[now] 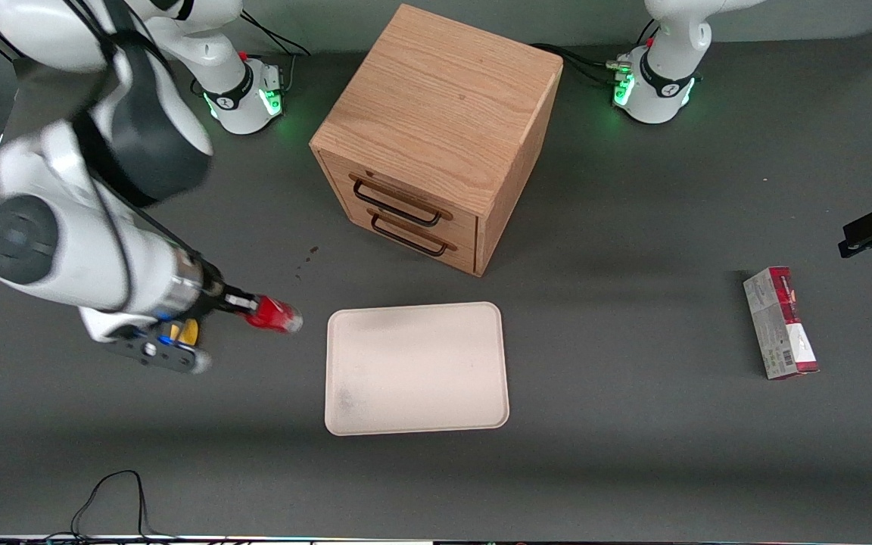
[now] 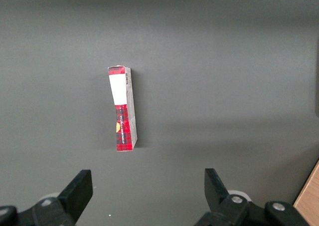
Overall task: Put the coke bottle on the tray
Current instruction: 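Lift the bottle and carry it over the white tray's corner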
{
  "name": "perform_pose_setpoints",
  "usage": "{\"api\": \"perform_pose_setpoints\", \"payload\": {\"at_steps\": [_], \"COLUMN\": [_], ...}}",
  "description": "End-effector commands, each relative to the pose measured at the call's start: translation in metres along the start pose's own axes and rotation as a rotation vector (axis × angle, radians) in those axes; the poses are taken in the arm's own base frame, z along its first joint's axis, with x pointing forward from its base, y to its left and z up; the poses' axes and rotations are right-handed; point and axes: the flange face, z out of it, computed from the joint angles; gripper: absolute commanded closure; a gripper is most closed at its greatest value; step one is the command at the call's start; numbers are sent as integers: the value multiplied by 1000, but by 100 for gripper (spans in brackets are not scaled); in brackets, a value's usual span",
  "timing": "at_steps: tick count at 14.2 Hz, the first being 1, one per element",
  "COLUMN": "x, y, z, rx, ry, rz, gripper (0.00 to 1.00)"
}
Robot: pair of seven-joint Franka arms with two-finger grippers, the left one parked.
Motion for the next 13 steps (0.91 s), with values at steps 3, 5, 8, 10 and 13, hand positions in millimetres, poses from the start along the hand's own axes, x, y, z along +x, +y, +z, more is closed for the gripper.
{"api": "perform_pose_setpoints", "payload": {"at_steps": [3, 5, 8, 10, 13], "x": [24, 27, 36, 40, 45], "y": [-39, -44, -60, -63, -64], "z": [44, 60, 103, 116, 132], "rx": [58, 55, 17, 15, 18], "ry": [75, 72, 123, 131, 132], "rz": [151, 160, 177, 196, 205], "gripper": [100, 100, 100, 100, 100]}}
